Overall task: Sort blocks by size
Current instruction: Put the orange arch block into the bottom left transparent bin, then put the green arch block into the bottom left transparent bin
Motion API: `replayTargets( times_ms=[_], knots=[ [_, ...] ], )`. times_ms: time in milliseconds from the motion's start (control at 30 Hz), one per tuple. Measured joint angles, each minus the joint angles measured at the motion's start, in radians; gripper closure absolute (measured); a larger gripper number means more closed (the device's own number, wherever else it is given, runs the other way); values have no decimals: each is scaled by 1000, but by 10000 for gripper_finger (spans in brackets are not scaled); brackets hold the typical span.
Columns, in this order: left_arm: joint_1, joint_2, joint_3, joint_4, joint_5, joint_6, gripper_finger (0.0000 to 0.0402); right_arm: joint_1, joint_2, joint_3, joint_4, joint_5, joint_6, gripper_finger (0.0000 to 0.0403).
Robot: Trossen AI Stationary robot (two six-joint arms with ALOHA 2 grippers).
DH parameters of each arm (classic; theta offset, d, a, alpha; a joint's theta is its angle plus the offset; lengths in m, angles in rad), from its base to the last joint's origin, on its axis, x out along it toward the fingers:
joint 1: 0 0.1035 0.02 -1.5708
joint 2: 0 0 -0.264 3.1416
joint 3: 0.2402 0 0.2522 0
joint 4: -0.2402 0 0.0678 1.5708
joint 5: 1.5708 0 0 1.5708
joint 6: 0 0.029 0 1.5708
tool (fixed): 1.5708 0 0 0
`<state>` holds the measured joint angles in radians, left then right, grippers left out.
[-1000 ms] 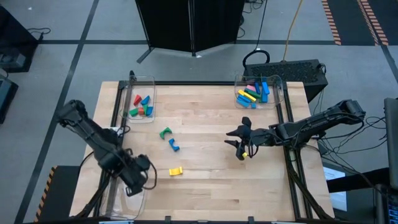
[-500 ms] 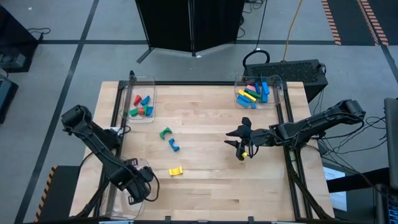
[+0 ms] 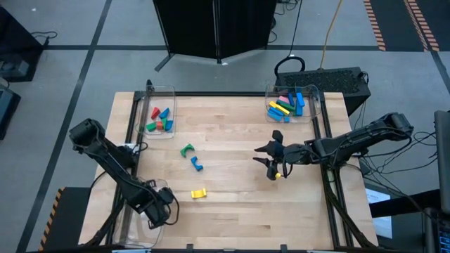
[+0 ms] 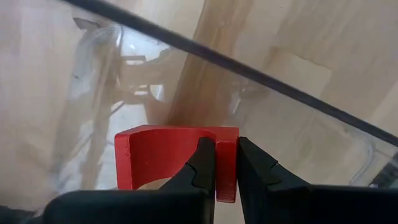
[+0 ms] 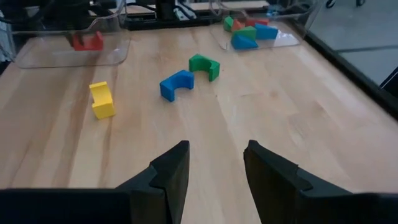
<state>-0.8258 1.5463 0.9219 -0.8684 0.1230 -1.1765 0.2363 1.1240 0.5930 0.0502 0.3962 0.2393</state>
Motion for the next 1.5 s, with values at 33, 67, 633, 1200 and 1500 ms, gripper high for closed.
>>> replayTargets(
  times_ms=[33,67,633,1200,1500],
  knots=[
    [-2,1,-5,14,0,-14,369,-5,0,0,5,0,-13,255],
    [-4,1,-11,35,0,-21,368,-11,0,0,11,1,-25,255],
    [-50,1,-15,123,-55,-181,282,-168,0,0,72,-59,-195,255],
    [-72,-68,50,-122,-11,-311,277,-273,8,0,164,-245,-228,255],
    [-60,-136,152,-326,-194,-344,277,-279,8,0,159,-246,-226,255]
  ],
)
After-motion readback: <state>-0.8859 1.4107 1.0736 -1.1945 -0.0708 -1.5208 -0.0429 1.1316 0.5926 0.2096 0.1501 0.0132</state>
